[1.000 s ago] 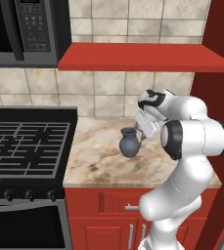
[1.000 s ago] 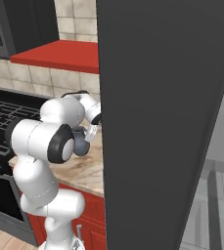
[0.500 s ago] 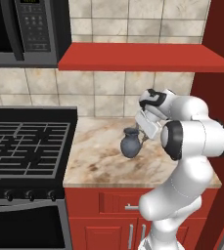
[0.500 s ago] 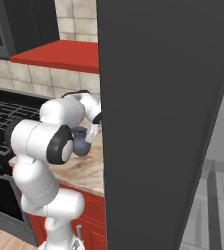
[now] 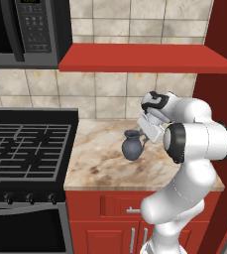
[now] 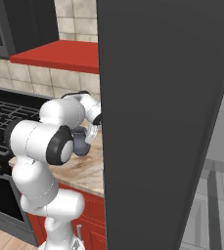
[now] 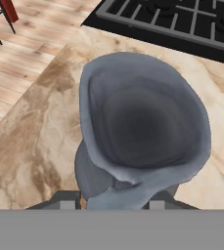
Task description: Move the marshmallow and pomegranate from the top shelf to the second highest shelf to make space. Then, place the pitcher from the counter on the cleared top shelf.
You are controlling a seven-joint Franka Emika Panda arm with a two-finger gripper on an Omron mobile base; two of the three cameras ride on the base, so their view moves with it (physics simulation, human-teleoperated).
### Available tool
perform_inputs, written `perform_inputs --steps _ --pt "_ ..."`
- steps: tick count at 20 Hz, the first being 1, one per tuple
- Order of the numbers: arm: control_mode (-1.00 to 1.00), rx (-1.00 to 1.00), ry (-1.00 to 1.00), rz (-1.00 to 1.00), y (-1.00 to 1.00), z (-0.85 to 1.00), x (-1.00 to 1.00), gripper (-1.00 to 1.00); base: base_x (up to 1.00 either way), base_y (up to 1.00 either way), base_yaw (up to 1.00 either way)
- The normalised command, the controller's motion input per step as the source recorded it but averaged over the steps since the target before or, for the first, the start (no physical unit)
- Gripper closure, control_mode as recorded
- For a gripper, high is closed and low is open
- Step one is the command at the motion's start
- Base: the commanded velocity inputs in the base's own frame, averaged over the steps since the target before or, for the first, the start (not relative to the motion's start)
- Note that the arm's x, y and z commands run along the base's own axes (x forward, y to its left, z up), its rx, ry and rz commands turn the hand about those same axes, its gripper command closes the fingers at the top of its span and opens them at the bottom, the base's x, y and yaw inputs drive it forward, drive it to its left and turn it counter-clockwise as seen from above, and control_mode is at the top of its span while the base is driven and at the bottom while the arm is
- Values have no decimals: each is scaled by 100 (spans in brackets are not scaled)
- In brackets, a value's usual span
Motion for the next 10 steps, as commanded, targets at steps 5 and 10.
perform_inputs --steps 5,10 --pt "-100 0 0 0 0 0 0 100 0 0 0" --pt "-100 0 0 0 0 0 -2 100 0 0 0"
